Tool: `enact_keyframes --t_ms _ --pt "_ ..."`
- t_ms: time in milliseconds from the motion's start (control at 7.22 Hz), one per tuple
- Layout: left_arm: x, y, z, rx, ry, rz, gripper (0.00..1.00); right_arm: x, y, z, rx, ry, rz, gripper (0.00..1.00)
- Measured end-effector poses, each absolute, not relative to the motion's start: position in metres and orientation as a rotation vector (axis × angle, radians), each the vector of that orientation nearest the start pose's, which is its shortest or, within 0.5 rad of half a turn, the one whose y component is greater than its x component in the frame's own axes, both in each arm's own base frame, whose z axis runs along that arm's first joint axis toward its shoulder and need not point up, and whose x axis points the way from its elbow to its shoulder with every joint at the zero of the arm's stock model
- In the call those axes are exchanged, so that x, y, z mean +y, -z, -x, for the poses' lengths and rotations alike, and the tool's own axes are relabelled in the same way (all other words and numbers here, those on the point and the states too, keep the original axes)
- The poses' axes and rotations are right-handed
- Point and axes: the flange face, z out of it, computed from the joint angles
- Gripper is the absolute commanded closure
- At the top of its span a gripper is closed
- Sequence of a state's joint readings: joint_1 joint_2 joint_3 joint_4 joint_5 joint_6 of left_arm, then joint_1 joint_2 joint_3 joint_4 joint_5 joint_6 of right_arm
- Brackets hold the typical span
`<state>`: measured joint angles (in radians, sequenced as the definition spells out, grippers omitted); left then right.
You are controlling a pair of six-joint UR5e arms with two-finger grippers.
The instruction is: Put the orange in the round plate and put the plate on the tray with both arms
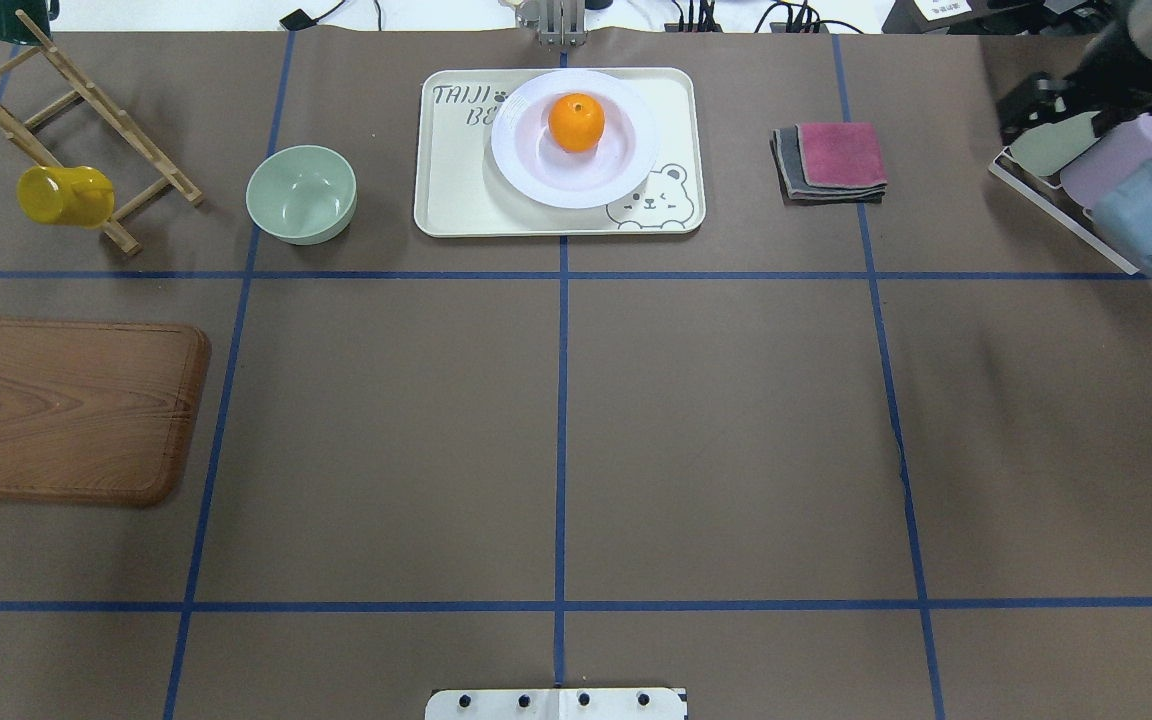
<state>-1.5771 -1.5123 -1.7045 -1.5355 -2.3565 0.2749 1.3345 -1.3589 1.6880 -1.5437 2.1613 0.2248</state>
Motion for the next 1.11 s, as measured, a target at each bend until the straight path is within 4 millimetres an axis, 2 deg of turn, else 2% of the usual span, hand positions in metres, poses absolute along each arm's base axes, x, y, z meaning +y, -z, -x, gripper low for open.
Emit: enact_keyframes --t_ms 277,415,692,831,1108 --pt "-0.466 -0.626 0.066 0.776 -0.268 -0.143 0.01 -0.53 -0.57 -0.017 -0.705 0.196 -0.175 0.0" --pt "-0.466 -0.627 0.066 0.776 -0.267 -0.141 0.01 -0.503 -0.598 -0.038 -0.731 0.194 -0.153 0.0" --pt "-0.465 -0.628 0.066 0.776 -0.264 -0.138 0.01 -0.459 -0.638 -0.059 -0.756 0.15 -0.1 0.0" --pt "-0.464 -0.629 0.066 0.776 -0.262 -0.136 0.01 -0.446 -0.646 -0.063 -0.771 0.132 -0.086 0.0" --pt "-0.46 -0.632 0.066 0.777 -0.258 -0.128 0.01 -0.437 -0.647 -0.066 -0.794 0.108 -0.083 0.0"
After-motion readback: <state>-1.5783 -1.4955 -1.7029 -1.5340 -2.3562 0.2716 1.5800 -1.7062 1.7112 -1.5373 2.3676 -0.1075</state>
